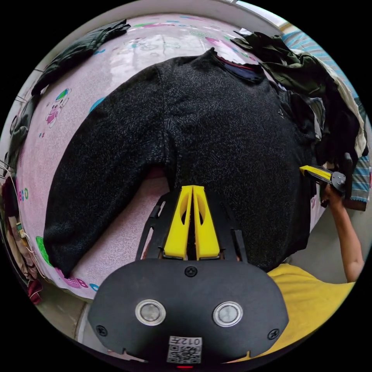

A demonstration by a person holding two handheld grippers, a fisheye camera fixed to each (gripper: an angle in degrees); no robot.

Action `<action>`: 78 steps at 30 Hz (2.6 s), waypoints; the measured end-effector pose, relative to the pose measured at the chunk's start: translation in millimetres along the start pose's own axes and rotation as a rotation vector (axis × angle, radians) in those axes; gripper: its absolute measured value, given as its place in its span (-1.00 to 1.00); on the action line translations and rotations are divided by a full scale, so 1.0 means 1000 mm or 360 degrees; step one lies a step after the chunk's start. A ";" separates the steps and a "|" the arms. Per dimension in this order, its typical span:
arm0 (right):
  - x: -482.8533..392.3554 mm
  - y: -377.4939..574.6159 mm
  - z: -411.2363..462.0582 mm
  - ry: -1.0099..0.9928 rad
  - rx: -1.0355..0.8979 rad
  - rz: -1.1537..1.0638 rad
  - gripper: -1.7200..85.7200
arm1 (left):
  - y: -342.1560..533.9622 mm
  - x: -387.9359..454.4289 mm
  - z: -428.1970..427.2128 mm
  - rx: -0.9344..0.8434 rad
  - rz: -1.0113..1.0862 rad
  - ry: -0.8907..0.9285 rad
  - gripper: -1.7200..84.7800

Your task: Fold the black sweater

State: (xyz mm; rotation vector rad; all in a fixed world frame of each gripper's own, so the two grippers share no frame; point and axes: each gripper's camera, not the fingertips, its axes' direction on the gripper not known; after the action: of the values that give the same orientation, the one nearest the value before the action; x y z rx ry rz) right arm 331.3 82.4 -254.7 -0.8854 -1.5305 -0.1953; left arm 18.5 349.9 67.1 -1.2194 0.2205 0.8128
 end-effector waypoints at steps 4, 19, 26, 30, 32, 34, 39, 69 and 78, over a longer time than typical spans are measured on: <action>-0.022 0.024 -0.018 -0.0014 -0.0003 0.0053 -0.96 | 0.011 0.014 0.000 -0.0007 0.0052 -0.0038 -0.96; -0.128 0.191 -0.035 -0.0061 -0.0110 0.0035 -0.96 | 0.149 0.083 0.066 -0.0185 0.0551 0.0185 -0.95; -0.150 0.207 -0.060 0.0028 -0.0175 -0.0243 -0.96 | 0.155 0.100 0.077 -0.0186 0.0368 0.0105 -0.95; -0.157 0.217 -0.084 -0.0081 -0.0116 -0.0236 -0.96 | 0.156 0.112 0.082 -0.0168 0.0317 0.0037 -0.95; -0.149 0.224 -0.106 -0.0091 0.0019 -0.0151 -0.95 | 0.158 0.114 0.085 -0.0138 0.0232 0.0062 -0.95; -0.114 0.237 -0.140 -0.0132 0.0279 0.0160 -0.94 | 0.159 0.116 0.087 -0.0116 0.0176 0.0084 -0.95; -0.023 0.257 -0.160 -0.0281 0.0496 0.0909 -0.82 | 0.152 0.126 0.093 -0.0149 0.0107 0.0085 -0.95; -0.002 0.248 -0.468 -0.0444 0.0785 0.0555 -0.92 | -0.070 0.253 0.020 0.0097 0.0427 0.0447 -0.95; 0.024 0.280 -0.545 -0.0758 0.1163 0.0528 -0.92 | -0.238 0.366 0.047 0.0006 0.0365 0.0435 -0.95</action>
State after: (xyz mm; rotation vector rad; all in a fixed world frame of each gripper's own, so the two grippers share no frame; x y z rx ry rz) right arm 931.0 -42.6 -232.9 -0.5893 -1.6735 0.8219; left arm 420.9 525.2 56.3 -1.3155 0.5928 0.8396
